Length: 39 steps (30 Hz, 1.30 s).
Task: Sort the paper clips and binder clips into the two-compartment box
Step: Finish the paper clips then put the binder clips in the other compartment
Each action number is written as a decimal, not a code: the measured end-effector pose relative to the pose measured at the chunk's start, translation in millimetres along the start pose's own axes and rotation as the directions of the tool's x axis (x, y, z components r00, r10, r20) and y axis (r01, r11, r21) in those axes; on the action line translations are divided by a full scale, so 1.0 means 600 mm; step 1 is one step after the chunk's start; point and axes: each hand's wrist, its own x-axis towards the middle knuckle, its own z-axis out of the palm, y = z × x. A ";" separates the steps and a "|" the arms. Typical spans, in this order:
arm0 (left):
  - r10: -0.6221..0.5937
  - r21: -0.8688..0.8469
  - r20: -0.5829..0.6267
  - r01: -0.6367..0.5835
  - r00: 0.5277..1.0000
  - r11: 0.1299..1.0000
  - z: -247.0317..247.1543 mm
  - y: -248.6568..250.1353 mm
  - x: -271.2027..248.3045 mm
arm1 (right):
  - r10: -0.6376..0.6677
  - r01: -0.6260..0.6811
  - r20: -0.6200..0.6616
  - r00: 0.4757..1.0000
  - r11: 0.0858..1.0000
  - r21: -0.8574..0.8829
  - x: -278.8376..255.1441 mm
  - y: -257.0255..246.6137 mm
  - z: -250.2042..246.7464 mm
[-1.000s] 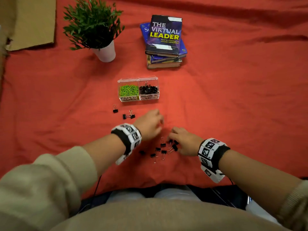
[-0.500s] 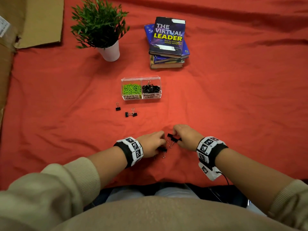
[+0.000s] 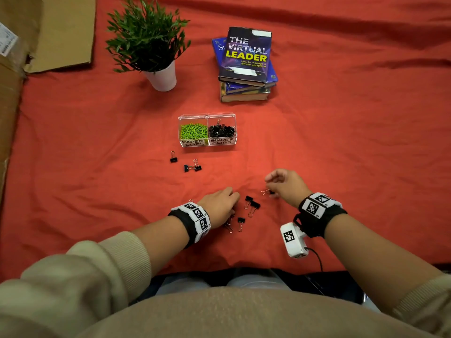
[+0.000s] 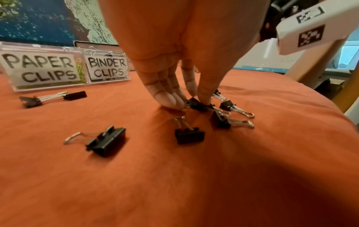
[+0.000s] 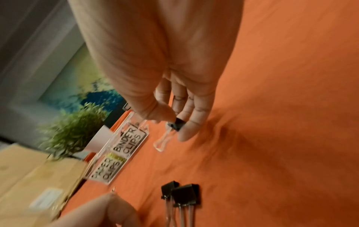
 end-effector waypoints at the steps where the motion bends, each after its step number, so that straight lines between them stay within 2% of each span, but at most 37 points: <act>1: -0.001 0.001 -0.008 0.001 1.000 1.000 0.000 0.000 0.001 | 0.026 -0.027 0.010 1.000 0.999 0.043 0.000 -0.001 -0.001; 6: 0.013 0.044 -0.047 -0.011 0.999 0.999 0.002 -0.001 0.004 | 0.108 -0.110 0.082 0.991 0.994 0.023 -0.005 0.009 0.013; 8: -0.010 0.019 -0.073 0.011 0.997 1.000 0.002 -0.005 0.003 | 0.064 -0.056 0.143 0.988 0.997 -0.058 -0.007 0.015 0.027; 10: -0.024 -0.030 -0.099 0.021 0.995 0.999 0.000 -0.009 0.002 | -0.046 0.102 0.225 0.973 0.964 -0.245 -0.012 0.018 0.038; 12: -0.027 -0.060 -0.122 0.020 0.992 0.998 -0.002 -0.015 -0.001 | -0.137 0.303 0.343 0.929 0.815 -0.494 -0.014 0.020 0.046; 14: -0.007 -0.061 -0.118 0.000 0.993 0.998 -0.002 -0.020 -0.003 | -0.157 0.424 0.437 0.886 0.655 -0.625 -0.018 0.019 0.052; 15: 0.016 -0.067 -0.091 -0.022 0.996 0.998 -0.001 -0.022 -0.004 | -0.160 0.460 0.466 0.870 0.604 -0.651 -0.018 0.020 0.053; 17: 0.072 -0.070 -0.013 -0.072 0.997 0.995 0.001 -0.023 -0.005 | -0.159 0.495 0.502 0.850 0.565 -0.660 -0.018 0.017 0.053; 21: 0.109 0.006 0.055 -0.109 0.993 0.994 0.004 -0.014 -0.008 | -0.178 0.522 0.514 0.839 0.529 -0.669 -0.024 0.005 0.052; 24: 0.103 0.084 0.085 -0.110 0.991 0.990 0.004 -0.009 -0.009 | -0.170 0.507 0.496 0.851 0.510 -0.695 -0.029 0.003 0.052; 28: 0.088 0.121 0.069 -0.096 0.994 0.988 -0.004 -0.007 -0.010 | -0.189 0.499 0.475 0.859 0.515 -0.697 -0.032 -0.002 0.050; 35: 0.077 0.081 0.033 -0.080 0.996 0.994 -0.015 -0.006 -0.017 | -0.181 0.483 0.452 0.873 0.432 -0.761 -0.033 0.012 0.056; 39: 0.071 0.134 0.043 -0.077 0.997 0.988 -0.014 -0.004 -0.023 | -0.178 0.464 0.434 0.883 0.466 -0.753 -0.032 0.009 0.055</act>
